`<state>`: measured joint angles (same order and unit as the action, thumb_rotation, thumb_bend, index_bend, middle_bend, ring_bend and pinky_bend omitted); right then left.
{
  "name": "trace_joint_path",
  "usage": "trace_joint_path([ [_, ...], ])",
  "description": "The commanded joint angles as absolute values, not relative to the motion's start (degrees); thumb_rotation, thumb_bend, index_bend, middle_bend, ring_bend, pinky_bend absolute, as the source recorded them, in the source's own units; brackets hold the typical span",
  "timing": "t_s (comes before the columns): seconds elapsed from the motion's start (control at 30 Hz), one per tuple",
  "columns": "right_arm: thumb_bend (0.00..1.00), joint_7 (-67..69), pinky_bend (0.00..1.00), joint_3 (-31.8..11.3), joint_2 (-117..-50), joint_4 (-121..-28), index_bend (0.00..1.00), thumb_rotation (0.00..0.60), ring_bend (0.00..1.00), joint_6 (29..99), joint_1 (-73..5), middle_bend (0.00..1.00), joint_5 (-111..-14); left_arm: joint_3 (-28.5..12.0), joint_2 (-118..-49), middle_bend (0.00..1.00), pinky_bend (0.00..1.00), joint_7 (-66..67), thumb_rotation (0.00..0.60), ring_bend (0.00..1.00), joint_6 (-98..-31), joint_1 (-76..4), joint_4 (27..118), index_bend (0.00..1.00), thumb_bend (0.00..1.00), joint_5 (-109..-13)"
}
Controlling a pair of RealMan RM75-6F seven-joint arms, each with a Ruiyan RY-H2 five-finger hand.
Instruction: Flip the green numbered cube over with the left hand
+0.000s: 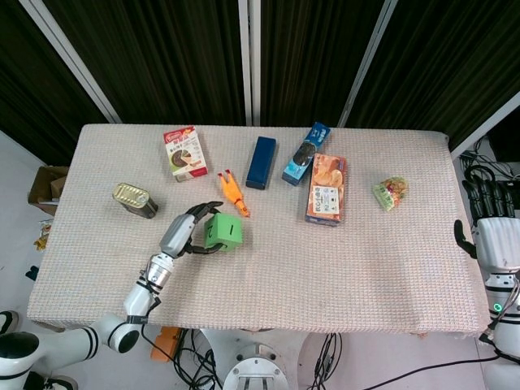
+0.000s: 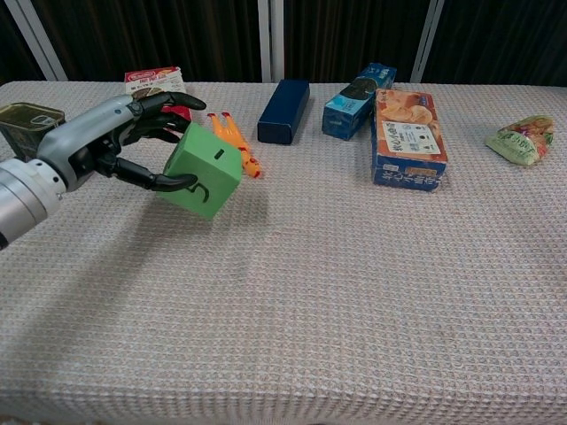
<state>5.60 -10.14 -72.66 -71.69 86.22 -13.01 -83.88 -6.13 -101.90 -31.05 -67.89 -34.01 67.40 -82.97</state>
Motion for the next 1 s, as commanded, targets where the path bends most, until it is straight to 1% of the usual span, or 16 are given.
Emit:
trace_joint_path([
  [0.03,0.43,5.80,0.00,-10.14,-72.58,-71.64,0.00,0.600,0.00,86.23,-12.94,0.00,-83.85,-4.89,-104.15,0.56,0.19,-33.81,0.600,0.17,-69.20,-32.62,64.07,0.15,0.29,-84.92],
  [0.1,0.43,5.90,0.00,-10.11,-72.49,-71.64,0.00,0.600,0.00,86.27,-12.89,0.00,-83.90,-4.23,-104.07,0.52,0.19,-34.34,0.600,0.17,-68.74,-32.53,63.56,0.14,0.29,-85.38],
  [0.23,0.43,5.90,0.00,-10.01,-72.39,-71.68,0.00,0.600,0.00,86.17,-12.84,0.00,-83.93,-3.22,-103.50,0.43,0.19,-34.61,0.600,0.17,-68.44,-32.53,63.31,0.11,0.28,-86.58],
  [0.43,0.43,5.60,0.00,-9.87,-72.39,-71.65,0.00,0.600,0.00,85.04,-12.90,0.00,-83.28,-2.59,-102.65,0.30,0.19,-34.29,0.600,0.16,-68.23,-31.89,63.39,0.10,0.28,-86.75],
  [0.5,0.43,5.39,0.00,-9.85,-72.30,-71.85,0.00,0.600,0.00,85.00,-12.89,0.00,-83.29,-2.62,-102.24,0.22,0.19,-34.38,0.600,0.15,-68.51,-31.65,63.48,0.08,0.27,-86.81],
  [0.6,0.43,5.06,0.00,-9.81,-72.13,-72.19,0.00,0.600,0.00,84.91,-12.90,0.00,-83.31,-2.74,-101.51,0.14,0.19,-34.35,0.600,0.13,-69.13,-31.38,63.86,0.07,0.27,-87.06],
  [0.67,0.43,4.85,0.00,-9.81,-72.08,-72.32,0.00,0.600,0.00,84.90,-12.90,0.00,-83.31,-2.74,-100.89,0.12,0.19,-34.13,0.600,0.12,-69.33,-31.25,64.25,0.06,0.26,-87.21],
  [0.87,0.43,4.37,0.00,-9.83,-71.99,-72.79,0.00,0.600,0.00,85.16,-12.86,0.00,-83.46,-2.35,-98.98,0.10,0.18,-33.89,0.600,0.09,-69.61,-30.73,65.91,0.05,0.26,-87.62],
  [1.0,0.43,4.47,0.00,-9.89,-71.77,-73.03,0.00,0.600,0.00,85.77,-12.56,0.00,-83.54,-1.18,-96.30,0.08,0.18,-32.62,0.600,0.07,-71.71,-29.61,68.90,0.04,0.25,-89.25],
])
